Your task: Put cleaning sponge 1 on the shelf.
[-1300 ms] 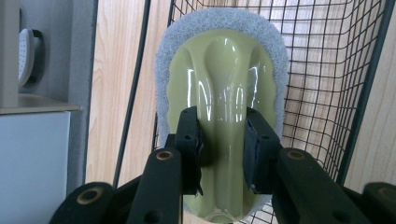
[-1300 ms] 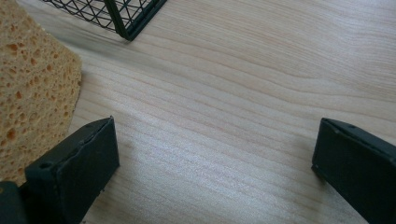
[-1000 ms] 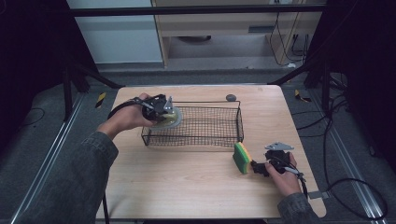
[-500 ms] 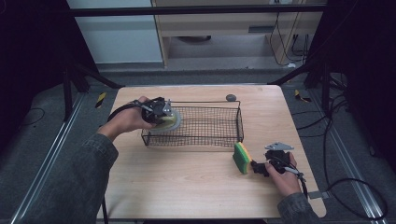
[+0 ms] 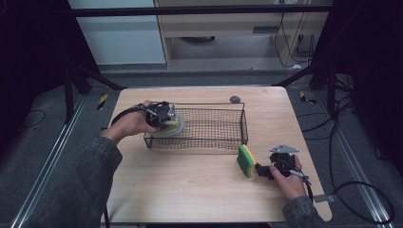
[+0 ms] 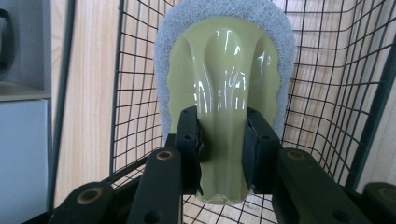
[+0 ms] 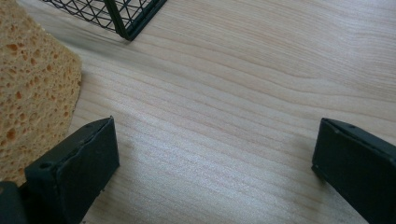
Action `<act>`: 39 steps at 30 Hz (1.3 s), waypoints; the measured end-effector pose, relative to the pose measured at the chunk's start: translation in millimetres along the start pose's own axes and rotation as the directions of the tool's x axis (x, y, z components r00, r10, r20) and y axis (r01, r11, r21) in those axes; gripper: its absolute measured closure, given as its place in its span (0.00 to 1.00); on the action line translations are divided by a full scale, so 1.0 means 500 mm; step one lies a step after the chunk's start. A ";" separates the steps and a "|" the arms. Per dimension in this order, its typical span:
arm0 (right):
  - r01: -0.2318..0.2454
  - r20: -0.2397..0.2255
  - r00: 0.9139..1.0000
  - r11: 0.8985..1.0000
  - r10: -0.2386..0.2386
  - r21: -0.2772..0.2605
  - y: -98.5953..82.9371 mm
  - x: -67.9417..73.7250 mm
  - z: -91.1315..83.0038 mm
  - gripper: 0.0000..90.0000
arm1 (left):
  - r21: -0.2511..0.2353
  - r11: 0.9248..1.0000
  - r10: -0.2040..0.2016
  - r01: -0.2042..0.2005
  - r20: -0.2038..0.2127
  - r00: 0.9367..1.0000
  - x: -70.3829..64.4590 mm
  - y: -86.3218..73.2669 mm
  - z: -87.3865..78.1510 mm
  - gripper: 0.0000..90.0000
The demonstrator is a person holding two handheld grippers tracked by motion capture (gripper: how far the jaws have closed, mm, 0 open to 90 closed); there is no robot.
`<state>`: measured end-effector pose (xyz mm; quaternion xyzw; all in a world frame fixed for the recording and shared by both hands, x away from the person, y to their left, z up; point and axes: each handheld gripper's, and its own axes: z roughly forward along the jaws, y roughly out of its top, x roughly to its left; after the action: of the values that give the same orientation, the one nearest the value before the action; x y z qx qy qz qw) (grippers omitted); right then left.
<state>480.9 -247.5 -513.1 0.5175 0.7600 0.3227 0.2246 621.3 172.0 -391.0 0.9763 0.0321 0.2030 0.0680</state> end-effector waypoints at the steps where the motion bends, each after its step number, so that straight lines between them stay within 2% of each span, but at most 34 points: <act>1: 0.002 0.000 1.000 1.000 -0.002 0.001 0.000 0.000 0.000 0.01 | 0.005 1.000 0.003 -0.003 0.002 1.000 -0.001 0.000 0.006 0.78; 12: 0.000 0.001 1.000 1.000 0.000 0.000 0.000 0.000 0.000 0.01 | 0.016 1.000 -0.024 0.024 0.026 0.999 -0.003 -0.005 0.033 0.78; 27: -0.002 0.001 1.000 1.000 0.002 0.000 0.000 0.000 0.000 0.01 | 0.029 0.999 -0.030 0.029 0.013 0.999 -0.005 0.008 0.047 0.78; 29: -0.001 0.001 1.000 1.000 0.001 0.000 0.000 0.000 0.000 0.01 | 0.027 0.999 -0.026 0.026 0.001 1.000 -0.006 0.009 0.050 0.78; 37: -0.001 0.001 1.000 1.000 0.001 0.000 0.000 0.000 0.000 0.01 | 0.017 0.998 -0.052 0.052 0.012 0.999 -0.011 0.005 0.053 0.75; 39: -0.002 0.001 1.000 1.000 0.002 0.000 0.000 0.000 0.000 0.01 | -0.005 0.997 -0.072 0.073 0.011 0.997 -0.010 0.002 0.046 0.74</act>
<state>481.0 -247.3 -513.1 0.5183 0.7594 0.3227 0.2248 626.0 168.1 -413.5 0.9754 0.0665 0.1950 0.0781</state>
